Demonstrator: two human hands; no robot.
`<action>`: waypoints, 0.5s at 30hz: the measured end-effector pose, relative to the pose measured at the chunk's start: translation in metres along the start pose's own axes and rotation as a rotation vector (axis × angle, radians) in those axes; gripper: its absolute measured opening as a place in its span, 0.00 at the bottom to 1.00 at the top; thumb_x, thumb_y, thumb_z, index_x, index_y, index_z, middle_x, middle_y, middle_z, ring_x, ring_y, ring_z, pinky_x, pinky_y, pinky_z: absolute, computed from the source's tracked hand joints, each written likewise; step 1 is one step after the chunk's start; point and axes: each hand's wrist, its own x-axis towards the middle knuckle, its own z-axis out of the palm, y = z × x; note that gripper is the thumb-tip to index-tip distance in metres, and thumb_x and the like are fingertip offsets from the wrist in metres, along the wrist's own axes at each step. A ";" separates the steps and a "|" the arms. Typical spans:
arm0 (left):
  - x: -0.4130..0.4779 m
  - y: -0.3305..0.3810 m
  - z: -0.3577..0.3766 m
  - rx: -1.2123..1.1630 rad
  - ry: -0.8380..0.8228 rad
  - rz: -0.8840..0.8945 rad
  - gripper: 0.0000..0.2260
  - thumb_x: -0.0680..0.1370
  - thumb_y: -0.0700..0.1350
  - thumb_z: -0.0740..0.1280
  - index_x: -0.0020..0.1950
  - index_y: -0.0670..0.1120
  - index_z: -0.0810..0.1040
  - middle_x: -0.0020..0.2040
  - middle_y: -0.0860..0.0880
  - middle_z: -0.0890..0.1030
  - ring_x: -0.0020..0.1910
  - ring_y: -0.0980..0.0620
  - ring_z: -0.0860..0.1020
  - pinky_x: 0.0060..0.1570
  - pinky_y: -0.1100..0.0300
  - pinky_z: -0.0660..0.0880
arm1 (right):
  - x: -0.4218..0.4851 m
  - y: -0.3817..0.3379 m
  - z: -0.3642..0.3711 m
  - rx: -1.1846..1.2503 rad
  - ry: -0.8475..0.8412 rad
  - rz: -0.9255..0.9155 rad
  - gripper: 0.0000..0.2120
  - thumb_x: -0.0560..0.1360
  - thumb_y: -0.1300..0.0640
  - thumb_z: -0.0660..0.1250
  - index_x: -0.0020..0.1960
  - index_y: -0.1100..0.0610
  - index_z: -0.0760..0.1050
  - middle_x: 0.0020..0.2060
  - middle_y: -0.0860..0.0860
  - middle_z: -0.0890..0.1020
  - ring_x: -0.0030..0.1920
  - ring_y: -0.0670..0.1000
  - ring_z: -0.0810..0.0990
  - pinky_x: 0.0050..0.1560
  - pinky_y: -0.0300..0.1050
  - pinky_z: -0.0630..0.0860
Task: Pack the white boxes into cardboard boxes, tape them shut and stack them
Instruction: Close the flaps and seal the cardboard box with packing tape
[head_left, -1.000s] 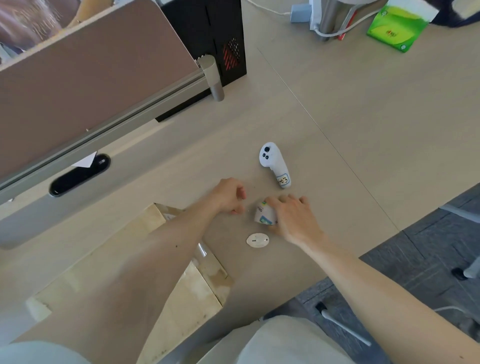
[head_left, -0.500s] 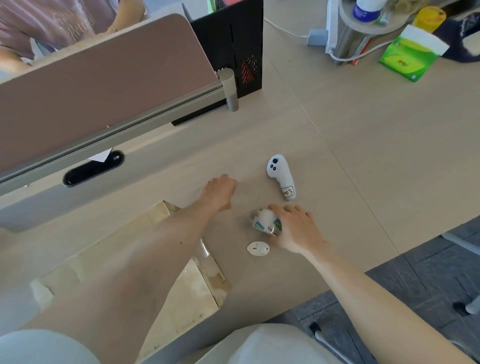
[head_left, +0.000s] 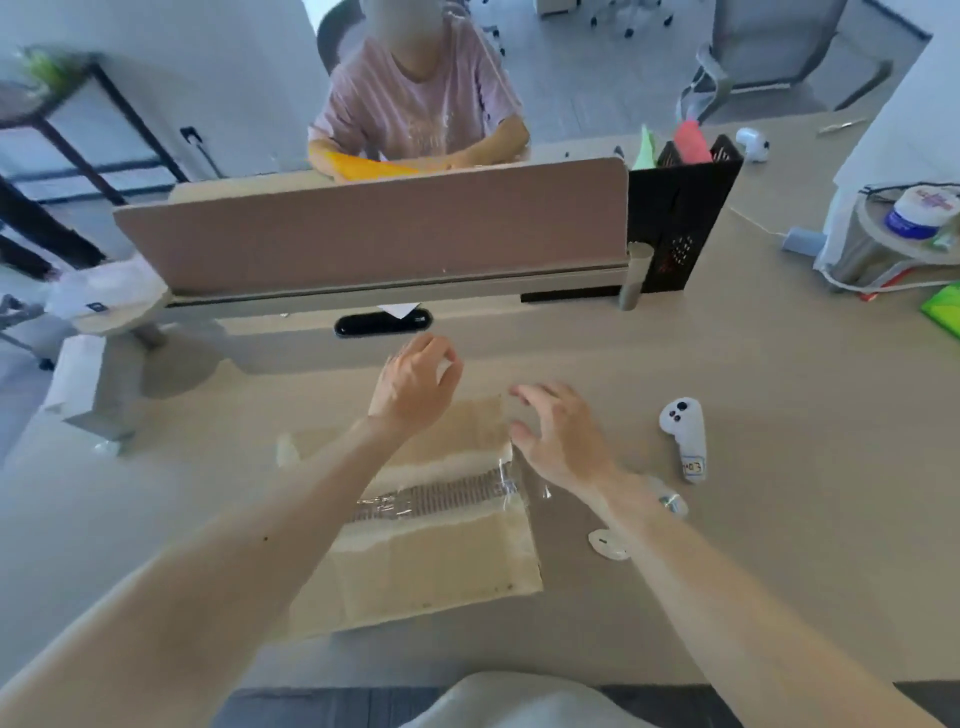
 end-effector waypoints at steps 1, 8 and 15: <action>-0.018 -0.012 -0.012 0.012 0.004 -0.039 0.06 0.79 0.45 0.66 0.52 0.44 0.78 0.52 0.47 0.79 0.48 0.41 0.79 0.50 0.48 0.75 | 0.000 -0.019 0.018 -0.019 -0.043 -0.070 0.19 0.76 0.56 0.66 0.67 0.58 0.75 0.61 0.53 0.78 0.65 0.56 0.72 0.67 0.49 0.66; -0.155 -0.099 -0.053 0.080 -0.214 -0.434 0.28 0.74 0.64 0.69 0.70 0.57 0.67 0.74 0.49 0.63 0.73 0.44 0.65 0.69 0.41 0.64 | -0.033 -0.091 0.131 -0.226 -0.368 -0.197 0.22 0.81 0.52 0.57 0.74 0.52 0.65 0.77 0.52 0.61 0.78 0.57 0.54 0.76 0.56 0.51; -0.211 -0.112 -0.051 -0.341 -0.243 -0.818 0.38 0.76 0.68 0.63 0.75 0.47 0.53 0.68 0.38 0.75 0.62 0.36 0.76 0.62 0.44 0.72 | -0.040 -0.085 0.153 -0.448 -0.358 -0.135 0.28 0.82 0.42 0.49 0.80 0.47 0.50 0.80 0.53 0.45 0.79 0.56 0.42 0.77 0.57 0.41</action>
